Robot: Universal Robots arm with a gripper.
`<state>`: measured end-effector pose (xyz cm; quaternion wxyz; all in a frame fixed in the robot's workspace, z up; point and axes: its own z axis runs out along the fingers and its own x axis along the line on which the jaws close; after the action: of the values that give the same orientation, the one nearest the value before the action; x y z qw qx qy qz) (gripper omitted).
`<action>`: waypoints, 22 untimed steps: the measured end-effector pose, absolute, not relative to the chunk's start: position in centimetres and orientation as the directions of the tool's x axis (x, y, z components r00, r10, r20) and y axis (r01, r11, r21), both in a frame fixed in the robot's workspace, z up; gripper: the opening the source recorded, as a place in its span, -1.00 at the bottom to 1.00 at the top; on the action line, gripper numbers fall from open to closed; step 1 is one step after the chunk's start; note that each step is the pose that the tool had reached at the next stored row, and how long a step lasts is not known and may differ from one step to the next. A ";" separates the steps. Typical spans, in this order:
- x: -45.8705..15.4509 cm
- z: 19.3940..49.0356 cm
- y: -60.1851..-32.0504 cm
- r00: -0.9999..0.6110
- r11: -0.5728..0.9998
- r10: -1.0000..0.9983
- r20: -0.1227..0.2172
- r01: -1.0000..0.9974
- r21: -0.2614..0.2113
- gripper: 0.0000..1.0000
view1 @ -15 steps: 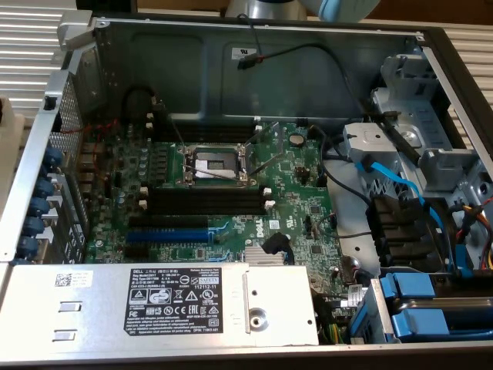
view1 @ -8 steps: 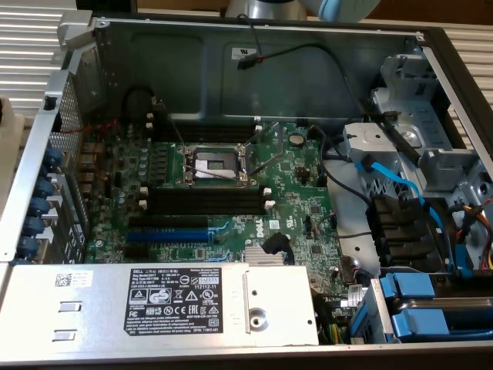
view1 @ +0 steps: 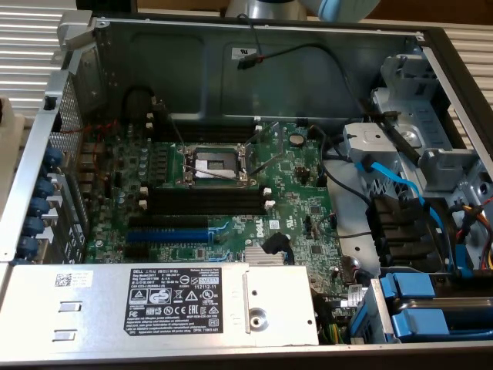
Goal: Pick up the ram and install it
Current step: 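Pick up the ram and move it above insertion slot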
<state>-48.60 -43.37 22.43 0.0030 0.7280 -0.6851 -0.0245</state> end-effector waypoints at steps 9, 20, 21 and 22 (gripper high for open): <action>-48.6 24.5 -43.4 0.060 -0.061 -0.998 -0.029 -0.998 0.034 -0.76; -48.4 28.0 -43.6 0.060 -0.061 -0.998 -0.022 -0.998 0.032 -0.76; -48.2 28.3 -43.8 0.060 -0.061 -0.998 -0.022 -0.998 0.032 -0.76; -48.0 28.6 -44.0 0.060 -0.061 -0.998 -0.022 -0.998 0.032 -0.76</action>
<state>-48.03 -43.96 28.59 0.0040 0.7281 -0.6852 -0.0188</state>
